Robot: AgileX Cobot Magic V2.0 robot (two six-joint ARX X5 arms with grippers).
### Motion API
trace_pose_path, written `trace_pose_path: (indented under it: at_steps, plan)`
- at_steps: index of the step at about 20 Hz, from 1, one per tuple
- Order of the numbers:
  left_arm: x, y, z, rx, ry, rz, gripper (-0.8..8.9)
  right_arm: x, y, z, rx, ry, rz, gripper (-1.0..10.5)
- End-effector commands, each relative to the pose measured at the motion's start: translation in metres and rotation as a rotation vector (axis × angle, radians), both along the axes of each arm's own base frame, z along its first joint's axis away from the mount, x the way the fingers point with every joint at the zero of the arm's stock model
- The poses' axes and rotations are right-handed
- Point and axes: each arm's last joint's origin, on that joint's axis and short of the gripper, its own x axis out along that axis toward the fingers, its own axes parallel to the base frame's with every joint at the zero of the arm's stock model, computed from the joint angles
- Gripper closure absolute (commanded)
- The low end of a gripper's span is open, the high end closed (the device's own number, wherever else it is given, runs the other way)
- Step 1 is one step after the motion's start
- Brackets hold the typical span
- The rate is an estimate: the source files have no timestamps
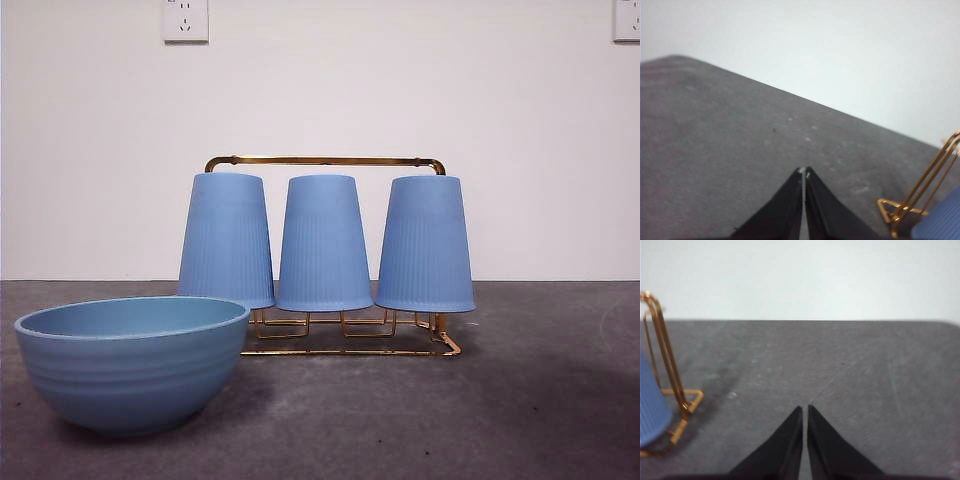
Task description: Right arm lift cup from the cupboard, then place it on the right of the bowl
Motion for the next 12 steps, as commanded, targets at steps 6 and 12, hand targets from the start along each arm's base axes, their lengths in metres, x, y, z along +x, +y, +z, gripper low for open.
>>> trace_pose_path:
  at_steps: [6, 12]
  plan:
    - [0.0, 0.0, 0.011, -0.337, -0.153, -0.026, 8.06, 0.0, 0.0, 0.007, 0.48, -0.052, -0.003, 9.3]
    - [-0.006, -0.002, 0.033, -0.494, -0.187, -0.132, 8.03, -0.002, 0.003, 0.017, 0.689, -0.056, 0.109, 9.3]
